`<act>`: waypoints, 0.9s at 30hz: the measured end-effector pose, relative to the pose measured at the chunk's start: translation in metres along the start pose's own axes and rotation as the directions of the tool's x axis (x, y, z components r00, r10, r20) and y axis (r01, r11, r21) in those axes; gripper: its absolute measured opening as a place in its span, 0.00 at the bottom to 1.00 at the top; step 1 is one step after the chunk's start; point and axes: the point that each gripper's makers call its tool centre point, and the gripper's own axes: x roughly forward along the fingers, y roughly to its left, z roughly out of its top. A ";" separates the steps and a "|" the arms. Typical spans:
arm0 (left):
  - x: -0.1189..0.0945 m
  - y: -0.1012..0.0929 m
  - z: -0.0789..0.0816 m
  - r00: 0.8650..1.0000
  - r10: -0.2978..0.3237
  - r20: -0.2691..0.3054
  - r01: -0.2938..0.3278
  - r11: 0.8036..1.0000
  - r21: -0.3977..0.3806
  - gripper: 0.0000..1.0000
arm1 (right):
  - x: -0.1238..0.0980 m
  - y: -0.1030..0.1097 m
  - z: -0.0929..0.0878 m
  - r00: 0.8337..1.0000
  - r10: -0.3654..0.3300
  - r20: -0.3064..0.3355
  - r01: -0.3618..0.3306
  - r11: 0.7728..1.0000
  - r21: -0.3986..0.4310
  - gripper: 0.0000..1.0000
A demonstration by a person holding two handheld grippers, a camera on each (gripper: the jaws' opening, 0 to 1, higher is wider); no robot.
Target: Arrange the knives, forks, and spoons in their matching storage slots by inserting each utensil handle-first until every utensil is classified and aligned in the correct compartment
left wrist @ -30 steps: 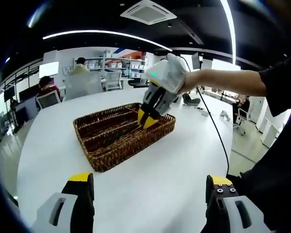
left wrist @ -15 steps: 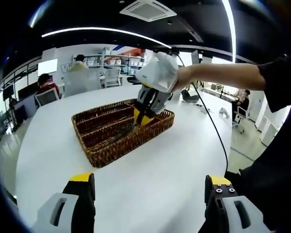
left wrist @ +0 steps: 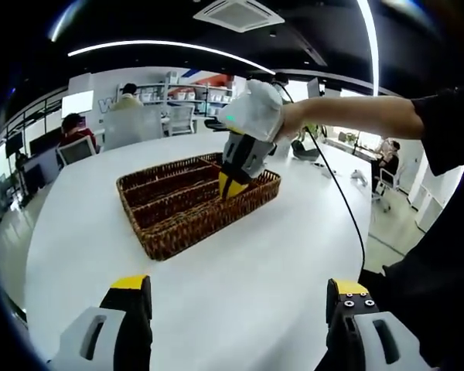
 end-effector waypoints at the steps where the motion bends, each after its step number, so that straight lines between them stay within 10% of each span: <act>1: 0.000 0.001 0.000 1.000 0.002 -0.003 -0.002 1.000 0.001 0.97 | -0.001 -0.001 0.000 1.000 -0.003 -0.002 0.003 1.000 0.000 0.00; 27: 0.002 0.002 0.011 1.000 0.003 0.000 -0.003 1.000 0.009 0.98 | -0.013 -0.006 -0.017 0.995 -0.097 0.015 0.095 0.989 0.112 0.08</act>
